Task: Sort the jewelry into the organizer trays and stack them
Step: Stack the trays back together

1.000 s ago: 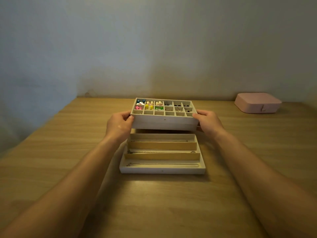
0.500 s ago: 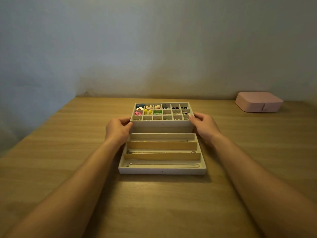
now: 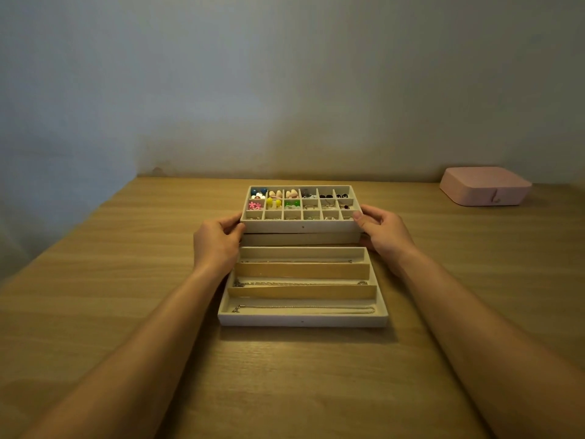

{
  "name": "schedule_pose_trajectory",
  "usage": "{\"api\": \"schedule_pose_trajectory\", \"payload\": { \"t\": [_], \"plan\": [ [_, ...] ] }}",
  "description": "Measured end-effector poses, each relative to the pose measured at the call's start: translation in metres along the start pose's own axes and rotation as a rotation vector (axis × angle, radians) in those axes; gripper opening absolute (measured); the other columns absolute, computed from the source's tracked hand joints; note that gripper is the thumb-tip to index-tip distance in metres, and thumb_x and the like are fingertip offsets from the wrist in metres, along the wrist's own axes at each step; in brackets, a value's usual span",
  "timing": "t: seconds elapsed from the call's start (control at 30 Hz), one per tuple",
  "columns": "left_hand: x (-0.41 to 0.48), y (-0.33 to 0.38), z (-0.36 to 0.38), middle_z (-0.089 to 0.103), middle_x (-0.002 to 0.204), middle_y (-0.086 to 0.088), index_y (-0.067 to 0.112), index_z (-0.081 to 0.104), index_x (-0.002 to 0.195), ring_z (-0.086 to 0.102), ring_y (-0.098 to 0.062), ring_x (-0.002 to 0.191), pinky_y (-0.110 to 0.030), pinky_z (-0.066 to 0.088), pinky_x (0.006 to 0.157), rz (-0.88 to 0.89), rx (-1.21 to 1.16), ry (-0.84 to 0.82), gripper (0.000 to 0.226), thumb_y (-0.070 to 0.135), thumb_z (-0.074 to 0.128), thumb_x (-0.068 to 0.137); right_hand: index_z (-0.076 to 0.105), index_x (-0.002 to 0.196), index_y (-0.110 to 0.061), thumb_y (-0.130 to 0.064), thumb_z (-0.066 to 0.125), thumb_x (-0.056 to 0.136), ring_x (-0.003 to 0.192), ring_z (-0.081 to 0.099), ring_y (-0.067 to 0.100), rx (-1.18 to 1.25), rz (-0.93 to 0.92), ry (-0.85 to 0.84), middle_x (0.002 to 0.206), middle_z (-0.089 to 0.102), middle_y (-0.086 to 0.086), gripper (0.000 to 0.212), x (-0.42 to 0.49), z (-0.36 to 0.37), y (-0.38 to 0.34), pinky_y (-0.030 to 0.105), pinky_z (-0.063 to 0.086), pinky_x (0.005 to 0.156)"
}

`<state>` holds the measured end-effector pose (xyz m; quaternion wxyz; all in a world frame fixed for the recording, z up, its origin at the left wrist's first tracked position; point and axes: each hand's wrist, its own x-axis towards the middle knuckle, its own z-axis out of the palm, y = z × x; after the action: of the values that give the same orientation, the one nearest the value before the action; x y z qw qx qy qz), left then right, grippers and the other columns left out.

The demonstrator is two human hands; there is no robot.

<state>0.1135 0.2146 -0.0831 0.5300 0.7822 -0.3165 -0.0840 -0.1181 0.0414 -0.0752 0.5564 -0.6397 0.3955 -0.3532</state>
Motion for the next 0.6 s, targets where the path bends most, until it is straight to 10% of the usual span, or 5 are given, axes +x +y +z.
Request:
{"api": "schedule_pose_trajectory", "payload": {
  "t": [0.43, 0.6],
  "plan": [
    [0.000, 0.001, -0.002, 0.072, 0.120, -0.004, 0.012, 0.065, 0.130, 0.067, -0.018, 0.107, -0.042, 0.057, 0.097, -0.014, 0.025, -0.028, 0.032, 0.014, 0.063, 0.098, 0.054, 0.146, -0.015, -0.029, 0.063, 0.101, 0.121, 0.060, 0.020, -0.098, 0.027, -0.003, 0.136, 0.063, 0.000, 0.048, 0.008, 0.001, -0.004, 0.048, 0.052, 0.105],
    [0.003, 0.010, -0.005, 0.071, 0.114, -0.005, 0.013, 0.067, 0.122, 0.066, -0.022, 0.105, -0.046, 0.057, 0.094, -0.148, -0.156, -0.106, 0.028, 0.025, 0.057, 0.099, 0.059, 0.140, -0.014, -0.019, 0.062, 0.101, 0.099, 0.062, 0.013, -0.072, 0.089, -0.008, 0.122, 0.065, 0.002, 0.040, 0.011, 0.004, -0.009, 0.036, 0.059, 0.085]
  ]
}}
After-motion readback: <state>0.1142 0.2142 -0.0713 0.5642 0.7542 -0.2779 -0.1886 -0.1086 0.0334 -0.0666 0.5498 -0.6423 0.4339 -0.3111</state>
